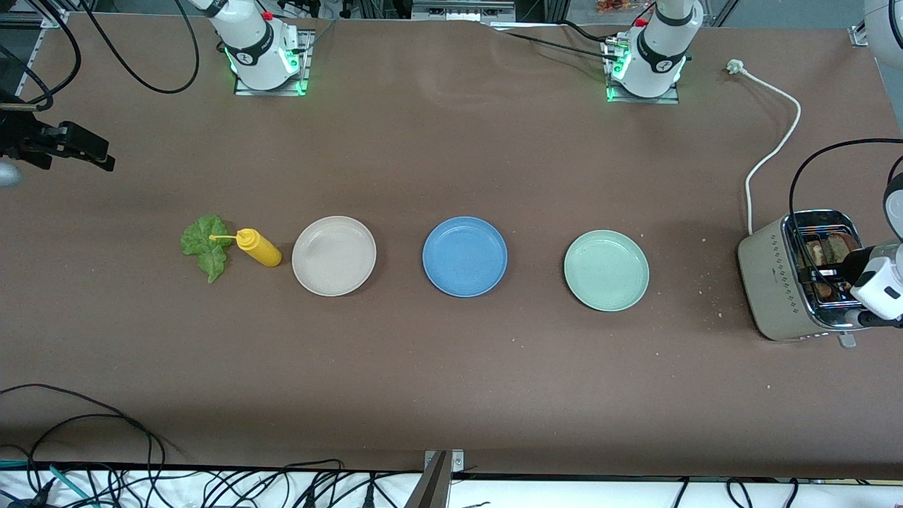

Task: Make sandwich in blue plate with both arms
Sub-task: 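Close the left gripper on the bread slice and lift it out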

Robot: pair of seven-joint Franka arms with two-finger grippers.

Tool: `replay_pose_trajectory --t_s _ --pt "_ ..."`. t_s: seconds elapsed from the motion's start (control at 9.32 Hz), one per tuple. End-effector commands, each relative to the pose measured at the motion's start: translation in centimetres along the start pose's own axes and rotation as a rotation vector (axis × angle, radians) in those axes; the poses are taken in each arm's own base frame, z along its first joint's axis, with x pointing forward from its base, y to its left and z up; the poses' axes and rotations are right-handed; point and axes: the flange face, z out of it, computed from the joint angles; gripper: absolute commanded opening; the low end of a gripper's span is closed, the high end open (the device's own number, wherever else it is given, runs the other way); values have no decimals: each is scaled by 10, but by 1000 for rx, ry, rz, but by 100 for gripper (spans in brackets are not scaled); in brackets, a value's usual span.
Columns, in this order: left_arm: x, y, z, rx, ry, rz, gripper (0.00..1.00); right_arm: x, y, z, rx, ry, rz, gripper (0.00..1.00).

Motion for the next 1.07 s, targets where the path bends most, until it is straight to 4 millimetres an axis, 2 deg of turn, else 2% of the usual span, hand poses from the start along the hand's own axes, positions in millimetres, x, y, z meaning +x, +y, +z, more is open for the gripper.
replay_pose_trajectory --t_s 0.0,0.11,0.43,0.64,0.75,0.97 --pt "-3 -18 6 24 -15 -3 4 -4 -1 -6 11 -1 9 100" --pt "-3 -18 6 25 -15 -6 0 -4 -1 -6 11 -3 9 100" --pt "-3 -18 -1 26 -10 -7 0 -4 -1 -6 11 -1 9 100" --pt "-6 -16 -30 26 -2 -8 0 -4 -1 -6 11 -1 9 100" --pt "-8 -11 -51 26 -5 -2 0 -4 -1 -6 11 -1 9 100" --pt "-22 -4 -88 14 -13 2 0 -4 -1 -6 11 -1 9 100"
